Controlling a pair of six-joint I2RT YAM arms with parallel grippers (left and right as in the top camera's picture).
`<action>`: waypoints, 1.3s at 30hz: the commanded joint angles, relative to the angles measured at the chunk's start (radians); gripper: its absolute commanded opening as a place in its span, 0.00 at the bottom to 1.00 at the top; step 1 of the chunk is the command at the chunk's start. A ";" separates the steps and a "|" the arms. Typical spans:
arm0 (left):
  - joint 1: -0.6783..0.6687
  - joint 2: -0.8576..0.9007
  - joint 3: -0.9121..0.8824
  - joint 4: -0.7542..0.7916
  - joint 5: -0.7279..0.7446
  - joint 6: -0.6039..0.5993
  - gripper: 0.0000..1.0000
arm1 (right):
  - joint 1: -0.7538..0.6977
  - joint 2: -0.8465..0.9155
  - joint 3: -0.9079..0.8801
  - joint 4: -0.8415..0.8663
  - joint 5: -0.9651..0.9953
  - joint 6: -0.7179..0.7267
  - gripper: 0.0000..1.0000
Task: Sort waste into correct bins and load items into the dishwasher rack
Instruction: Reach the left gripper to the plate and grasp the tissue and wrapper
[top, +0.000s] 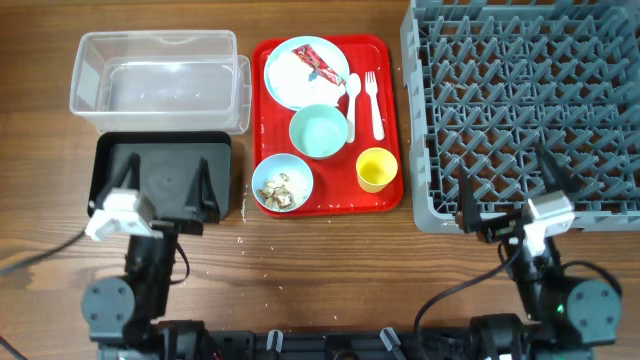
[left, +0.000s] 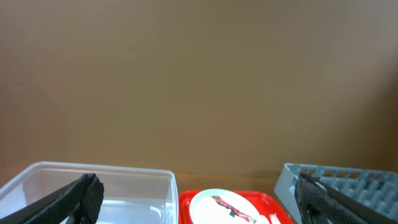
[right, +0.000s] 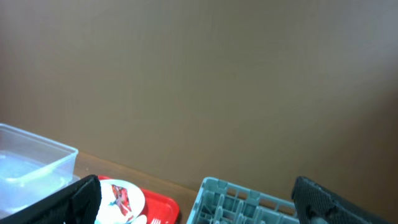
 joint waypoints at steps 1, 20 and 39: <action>0.010 0.186 0.182 -0.049 -0.005 0.024 1.00 | 0.006 0.126 0.121 -0.037 -0.023 -0.027 1.00; -0.172 1.353 1.237 -0.798 0.021 0.259 1.00 | 0.006 0.616 0.506 -0.429 -0.143 -0.024 1.00; -0.333 1.803 1.381 -0.688 0.030 0.166 1.00 | 0.006 0.740 0.506 -0.576 -0.329 0.205 0.79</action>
